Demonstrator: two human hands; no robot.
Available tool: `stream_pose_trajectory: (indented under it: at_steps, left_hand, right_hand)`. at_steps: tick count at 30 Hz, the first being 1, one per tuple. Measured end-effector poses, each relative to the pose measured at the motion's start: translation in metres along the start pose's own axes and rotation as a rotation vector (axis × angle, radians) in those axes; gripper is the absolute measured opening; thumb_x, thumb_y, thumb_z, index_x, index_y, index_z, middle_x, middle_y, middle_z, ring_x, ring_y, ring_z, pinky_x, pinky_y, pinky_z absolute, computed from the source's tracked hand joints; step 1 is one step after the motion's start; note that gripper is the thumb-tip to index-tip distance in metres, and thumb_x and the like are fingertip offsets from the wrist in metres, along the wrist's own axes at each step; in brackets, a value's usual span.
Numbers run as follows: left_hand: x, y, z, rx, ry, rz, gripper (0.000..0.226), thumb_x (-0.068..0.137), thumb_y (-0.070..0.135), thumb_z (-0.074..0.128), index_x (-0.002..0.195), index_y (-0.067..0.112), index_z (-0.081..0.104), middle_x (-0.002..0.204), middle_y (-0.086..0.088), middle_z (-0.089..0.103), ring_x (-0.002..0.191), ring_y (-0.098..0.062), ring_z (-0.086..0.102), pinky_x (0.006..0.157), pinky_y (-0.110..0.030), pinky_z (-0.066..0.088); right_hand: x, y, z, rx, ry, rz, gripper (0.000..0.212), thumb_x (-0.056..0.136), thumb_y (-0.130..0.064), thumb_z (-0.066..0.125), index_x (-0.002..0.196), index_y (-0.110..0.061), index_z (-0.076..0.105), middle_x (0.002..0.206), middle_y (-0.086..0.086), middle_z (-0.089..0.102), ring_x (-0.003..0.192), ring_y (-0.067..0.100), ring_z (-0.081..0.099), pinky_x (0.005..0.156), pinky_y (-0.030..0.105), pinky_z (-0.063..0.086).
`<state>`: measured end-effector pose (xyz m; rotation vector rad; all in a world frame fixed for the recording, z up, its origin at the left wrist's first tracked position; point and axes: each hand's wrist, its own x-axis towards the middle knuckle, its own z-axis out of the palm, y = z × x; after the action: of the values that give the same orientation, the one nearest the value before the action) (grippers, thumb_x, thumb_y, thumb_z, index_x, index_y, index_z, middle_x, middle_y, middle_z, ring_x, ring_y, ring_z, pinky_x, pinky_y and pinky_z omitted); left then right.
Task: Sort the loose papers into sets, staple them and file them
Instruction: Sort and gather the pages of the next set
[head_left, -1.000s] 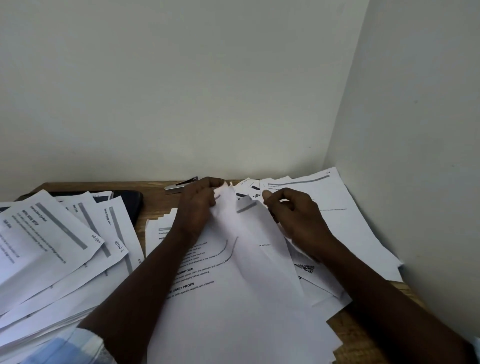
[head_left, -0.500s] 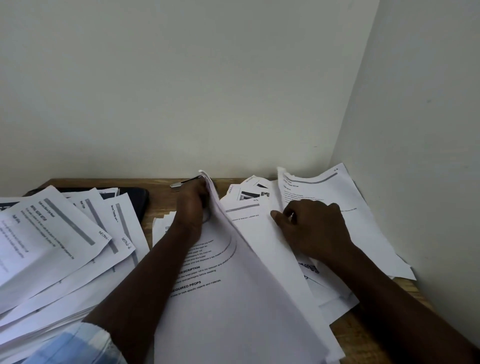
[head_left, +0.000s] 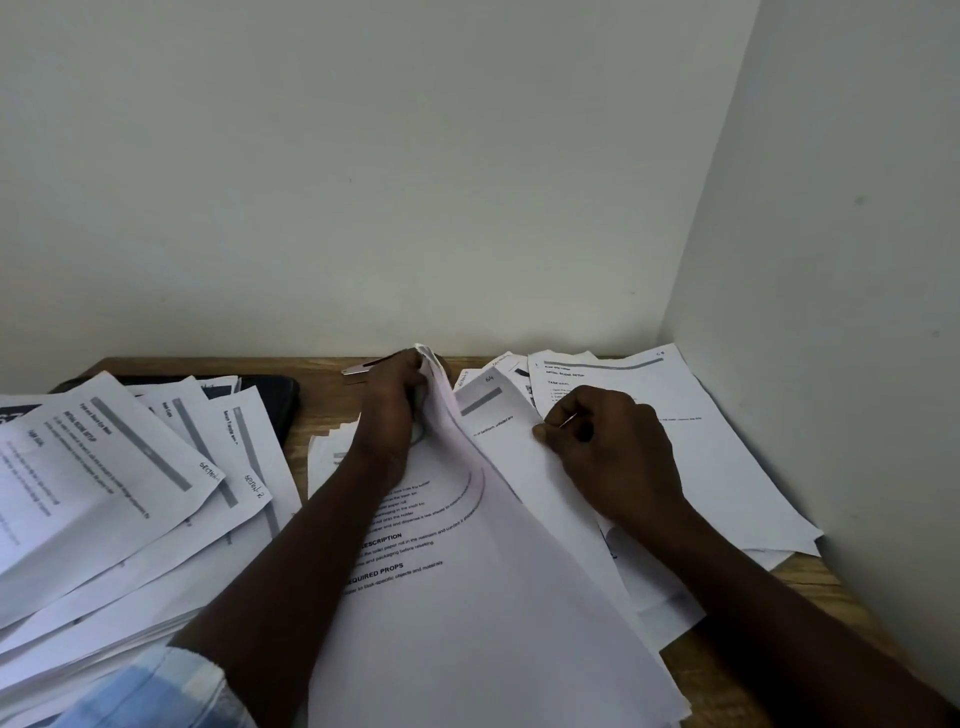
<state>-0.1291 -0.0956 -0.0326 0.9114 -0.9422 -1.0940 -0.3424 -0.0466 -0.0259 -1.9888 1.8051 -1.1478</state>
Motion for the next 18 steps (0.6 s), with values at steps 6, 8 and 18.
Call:
stream_pose_trajectory:
  at_steps: [6, 8, 18]
  left_hand:
    - [-0.0075, 0.0005, 0.0023, 0.331, -0.101, 0.267, 0.014, 0.074, 0.016, 0.048, 0.067, 0.018, 0.061, 0.065, 0.006, 0.05, 0.061, -0.008, 0.04, 0.057, -0.025, 0.033]
    - [-0.0069, -0.0015, 0.0023, 0.298, -0.117, 0.219, 0.025, 0.068, 0.009, 0.047, 0.081, 0.009, 0.069, 0.071, 0.003, 0.058, 0.064, -0.007, 0.046, 0.056, -0.02, 0.036]
    - [-0.0064, -0.0035, 0.0022, 0.4, -0.1, 0.197, 0.018, 0.068, 0.014, 0.052, 0.051, 0.015, 0.047, 0.053, 0.009, 0.035, 0.053, -0.01, 0.03, 0.054, -0.026, 0.024]
  right_hand:
    - [-0.0034, 0.002, 0.0061, -0.009, 0.036, -0.181, 0.018, 0.093, -0.043, 0.07, 0.079, -0.031, 0.066, 0.091, -0.013, 0.056, 0.098, 0.013, 0.046, 0.082, 0.035, 0.037]
    - [-0.0052, 0.0011, 0.0043, 0.053, -0.018, -0.211, 0.017, 0.094, -0.04, 0.068, 0.081, -0.031, 0.067, 0.085, -0.016, 0.06, 0.092, 0.012, 0.052, 0.078, 0.034, 0.04]
    - [-0.006, -0.0052, -0.0013, 0.369, -0.043, -0.05, 0.006, 0.089, -0.022, 0.079, 0.09, -0.025, 0.073, 0.074, -0.01, 0.076, 0.073, 0.009, 0.07, 0.072, 0.029, 0.052]
